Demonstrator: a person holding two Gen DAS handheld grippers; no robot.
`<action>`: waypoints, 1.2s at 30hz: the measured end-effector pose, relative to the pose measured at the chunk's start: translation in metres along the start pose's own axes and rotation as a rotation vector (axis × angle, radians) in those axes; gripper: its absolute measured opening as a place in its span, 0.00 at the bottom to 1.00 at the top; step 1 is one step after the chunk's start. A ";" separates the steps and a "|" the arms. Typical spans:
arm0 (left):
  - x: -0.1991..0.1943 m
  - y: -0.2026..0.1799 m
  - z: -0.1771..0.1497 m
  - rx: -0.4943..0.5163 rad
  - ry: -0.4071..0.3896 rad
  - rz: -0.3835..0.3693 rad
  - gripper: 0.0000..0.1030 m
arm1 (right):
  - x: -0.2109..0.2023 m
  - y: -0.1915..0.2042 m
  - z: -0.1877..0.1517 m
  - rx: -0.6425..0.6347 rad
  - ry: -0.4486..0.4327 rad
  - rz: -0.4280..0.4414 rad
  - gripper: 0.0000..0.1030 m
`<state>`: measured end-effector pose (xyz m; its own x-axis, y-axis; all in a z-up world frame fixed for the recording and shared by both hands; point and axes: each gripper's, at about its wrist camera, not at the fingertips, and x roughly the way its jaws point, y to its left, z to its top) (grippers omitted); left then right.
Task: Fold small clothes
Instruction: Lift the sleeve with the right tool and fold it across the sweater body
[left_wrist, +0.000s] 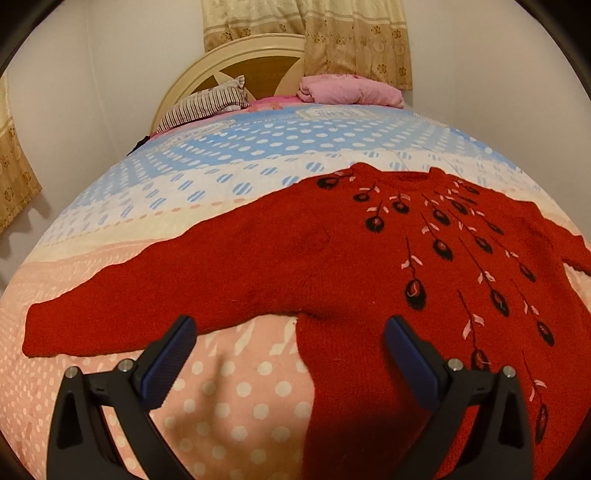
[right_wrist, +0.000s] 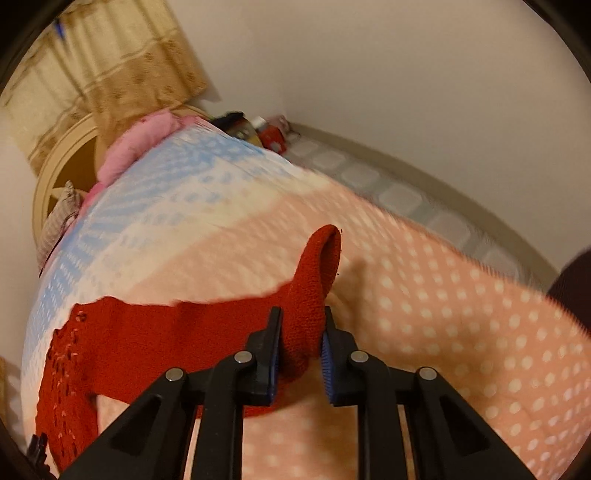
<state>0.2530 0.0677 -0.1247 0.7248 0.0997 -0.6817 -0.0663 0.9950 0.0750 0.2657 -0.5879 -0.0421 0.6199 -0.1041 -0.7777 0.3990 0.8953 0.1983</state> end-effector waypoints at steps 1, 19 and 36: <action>-0.001 0.003 0.000 -0.007 -0.002 -0.003 1.00 | -0.007 0.010 0.004 -0.018 -0.015 0.005 0.18; 0.001 0.040 -0.015 -0.089 -0.005 -0.046 1.00 | -0.110 0.230 0.033 -0.348 -0.212 0.192 0.18; 0.002 0.065 -0.023 -0.195 -0.018 -0.088 1.00 | -0.156 0.403 -0.023 -0.597 -0.260 0.393 0.17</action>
<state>0.2345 0.1331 -0.1378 0.7455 0.0140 -0.6663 -0.1325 0.9829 -0.1275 0.3141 -0.2009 0.1453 0.8096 0.2385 -0.5364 -0.2717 0.9622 0.0177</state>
